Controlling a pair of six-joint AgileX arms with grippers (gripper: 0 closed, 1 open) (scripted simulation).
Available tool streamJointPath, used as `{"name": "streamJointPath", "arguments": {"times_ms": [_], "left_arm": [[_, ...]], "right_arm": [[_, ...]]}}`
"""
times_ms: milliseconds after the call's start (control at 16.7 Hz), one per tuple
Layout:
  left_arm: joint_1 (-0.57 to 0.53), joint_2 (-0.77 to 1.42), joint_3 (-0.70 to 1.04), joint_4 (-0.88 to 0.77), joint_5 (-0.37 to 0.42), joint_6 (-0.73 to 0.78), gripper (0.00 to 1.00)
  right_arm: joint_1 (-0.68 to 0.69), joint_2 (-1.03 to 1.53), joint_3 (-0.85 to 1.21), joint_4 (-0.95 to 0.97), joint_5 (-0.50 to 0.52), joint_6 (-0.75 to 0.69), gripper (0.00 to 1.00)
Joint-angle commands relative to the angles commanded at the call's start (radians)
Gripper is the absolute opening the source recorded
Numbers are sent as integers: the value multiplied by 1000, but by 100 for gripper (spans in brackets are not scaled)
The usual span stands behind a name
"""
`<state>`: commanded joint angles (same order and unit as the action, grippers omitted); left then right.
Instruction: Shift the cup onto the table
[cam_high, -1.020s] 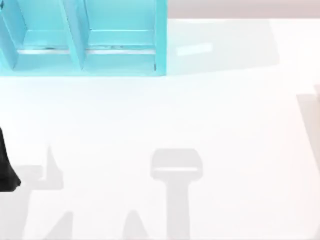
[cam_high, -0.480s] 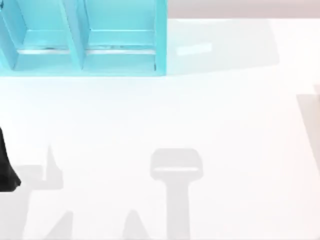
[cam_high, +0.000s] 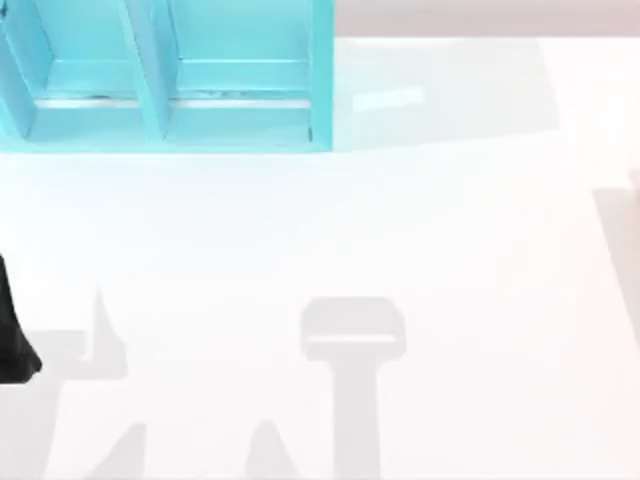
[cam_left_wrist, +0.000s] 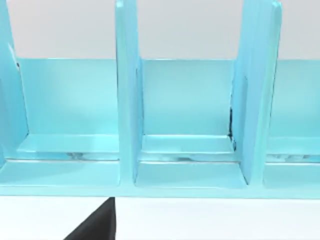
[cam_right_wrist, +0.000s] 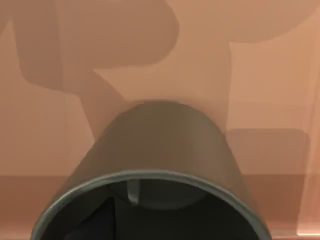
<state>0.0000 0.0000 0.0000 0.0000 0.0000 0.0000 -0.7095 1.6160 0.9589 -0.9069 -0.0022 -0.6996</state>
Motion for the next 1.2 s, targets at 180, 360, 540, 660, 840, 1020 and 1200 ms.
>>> {"name": "streamJointPath", "arguments": {"times_ms": [180, 360, 540, 660, 840, 1020, 1200], "left_arm": [[0, 0, 0, 0, 0, 0, 100], [0, 0, 0, 0, 0, 0, 100], [0, 0, 0, 0, 0, 0, 100], [0, 0, 0, 0, 0, 0, 100], [0, 0, 0, 0, 0, 0, 100], [0, 0, 0, 0, 0, 0, 100], [0, 0, 0, 0, 0, 0, 100]], "right_arm": [[-5, 14, -41, 45, 1, -4, 100], [-5, 14, -41, 45, 1, -4, 100], [-5, 14, -41, 45, 1, -4, 77], [-5, 14, -41, 45, 1, -4, 62], [-5, 14, -41, 45, 1, -4, 40], [-5, 14, -41, 45, 1, -4, 17], [-5, 14, -41, 45, 1, -4, 0]]}}
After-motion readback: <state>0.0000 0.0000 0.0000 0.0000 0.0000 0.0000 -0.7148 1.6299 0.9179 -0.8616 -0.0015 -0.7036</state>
